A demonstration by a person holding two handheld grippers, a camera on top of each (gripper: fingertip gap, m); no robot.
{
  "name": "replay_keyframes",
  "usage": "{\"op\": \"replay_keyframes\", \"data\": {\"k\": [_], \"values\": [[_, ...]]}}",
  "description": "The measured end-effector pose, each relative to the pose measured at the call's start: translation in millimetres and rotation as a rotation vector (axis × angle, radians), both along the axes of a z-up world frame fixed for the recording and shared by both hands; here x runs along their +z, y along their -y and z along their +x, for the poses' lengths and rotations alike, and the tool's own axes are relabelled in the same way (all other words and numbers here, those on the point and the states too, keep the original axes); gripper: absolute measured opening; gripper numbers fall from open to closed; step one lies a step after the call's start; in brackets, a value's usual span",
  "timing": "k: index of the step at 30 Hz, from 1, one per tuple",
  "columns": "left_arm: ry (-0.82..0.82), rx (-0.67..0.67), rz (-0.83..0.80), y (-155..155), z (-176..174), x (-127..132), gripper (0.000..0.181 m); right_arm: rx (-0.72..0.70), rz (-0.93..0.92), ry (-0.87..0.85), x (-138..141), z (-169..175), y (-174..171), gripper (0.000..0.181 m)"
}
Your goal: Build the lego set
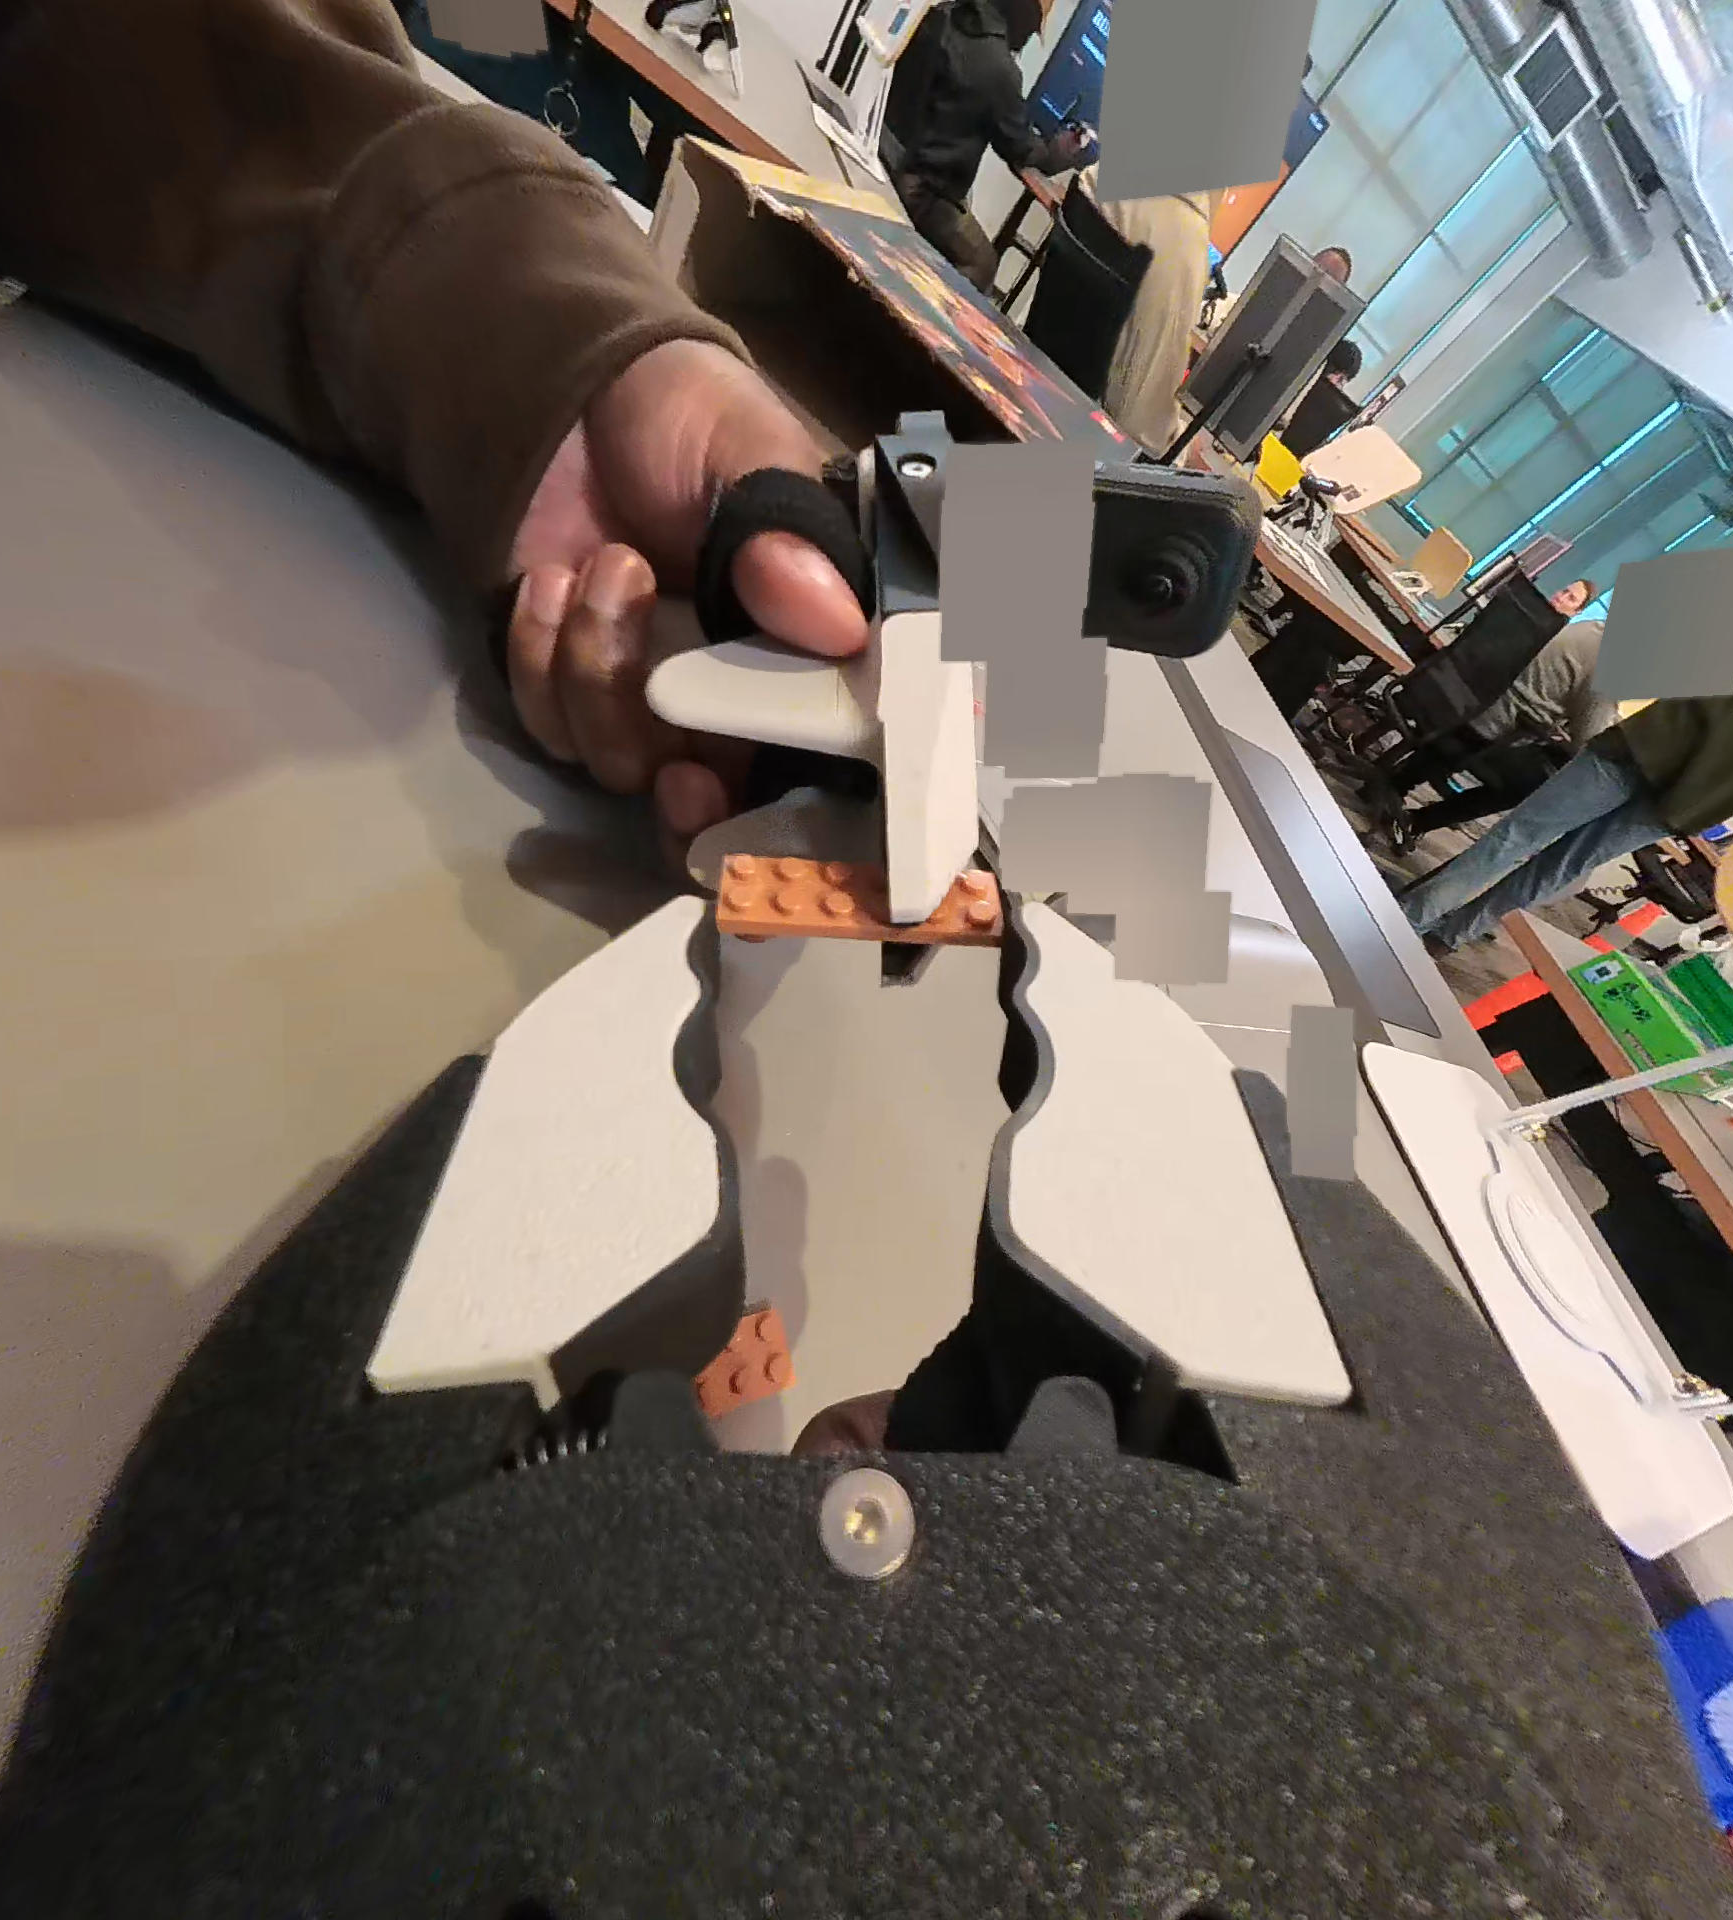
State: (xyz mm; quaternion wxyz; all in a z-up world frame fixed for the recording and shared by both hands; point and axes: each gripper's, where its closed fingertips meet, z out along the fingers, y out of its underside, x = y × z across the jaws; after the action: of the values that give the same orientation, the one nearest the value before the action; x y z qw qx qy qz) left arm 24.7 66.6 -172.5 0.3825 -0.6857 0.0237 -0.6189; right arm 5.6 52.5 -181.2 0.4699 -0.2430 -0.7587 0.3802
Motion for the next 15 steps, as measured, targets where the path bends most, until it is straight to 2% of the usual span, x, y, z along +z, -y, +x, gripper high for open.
{"op": "replay_keyframes", "data": {"k": [8,15], "values": [[0.027,0.026,0.102,-0.7,0.3,12.6,0.015,-0.017,-0.098,0.004,8.0,-0.7,-2.6,0.052],[0.030,0.040,0.081,-3.7,-0.3,9.8,0.016,-0.042,-0.069,0.008,4.8,-2.5,-6.6,0.052]]}}
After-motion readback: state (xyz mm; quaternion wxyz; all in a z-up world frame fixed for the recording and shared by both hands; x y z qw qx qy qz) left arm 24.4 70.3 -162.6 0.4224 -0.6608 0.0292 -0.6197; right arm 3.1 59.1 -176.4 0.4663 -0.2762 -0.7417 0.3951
